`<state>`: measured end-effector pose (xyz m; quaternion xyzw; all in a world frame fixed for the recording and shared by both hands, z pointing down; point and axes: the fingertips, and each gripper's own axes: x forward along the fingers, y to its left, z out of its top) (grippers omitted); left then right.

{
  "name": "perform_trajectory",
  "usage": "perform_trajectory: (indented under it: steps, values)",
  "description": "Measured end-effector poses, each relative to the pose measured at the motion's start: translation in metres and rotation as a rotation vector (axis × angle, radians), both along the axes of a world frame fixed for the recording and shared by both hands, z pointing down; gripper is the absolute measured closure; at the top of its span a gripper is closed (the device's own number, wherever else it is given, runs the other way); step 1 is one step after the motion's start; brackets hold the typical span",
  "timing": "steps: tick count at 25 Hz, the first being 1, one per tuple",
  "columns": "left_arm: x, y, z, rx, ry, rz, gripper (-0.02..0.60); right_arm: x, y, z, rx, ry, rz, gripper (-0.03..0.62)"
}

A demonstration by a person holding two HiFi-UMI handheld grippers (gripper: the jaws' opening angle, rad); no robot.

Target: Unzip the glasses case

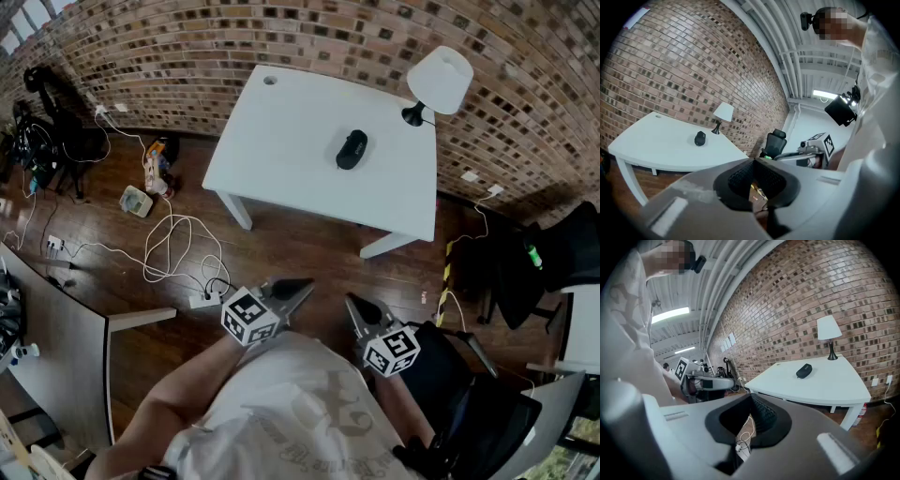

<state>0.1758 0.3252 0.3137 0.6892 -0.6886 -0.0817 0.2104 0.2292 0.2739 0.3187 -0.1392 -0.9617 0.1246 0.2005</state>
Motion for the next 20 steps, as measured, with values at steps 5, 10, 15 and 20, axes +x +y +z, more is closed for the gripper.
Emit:
perform_trajectory:
  steps: [5,10,15,20]
  values:
    - [-0.038,0.013,-0.002,0.018,0.007,-0.01,0.578,-0.037,0.008,0.008,-0.002,0.059,0.009,0.586]
    - [-0.065,0.028,0.002,0.003,-0.011,-0.027,0.578,-0.069,0.004,0.011,-0.014,0.073,0.038,0.586]
    - [-0.09,0.04,0.01,-0.023,-0.009,-0.057,0.578,-0.099,0.005,0.013,-0.024,0.069,0.03,0.586]
    - [-0.106,0.036,0.022,-0.062,-0.009,-0.058,0.578,-0.125,0.001,0.028,-0.049,0.08,0.024,0.586]
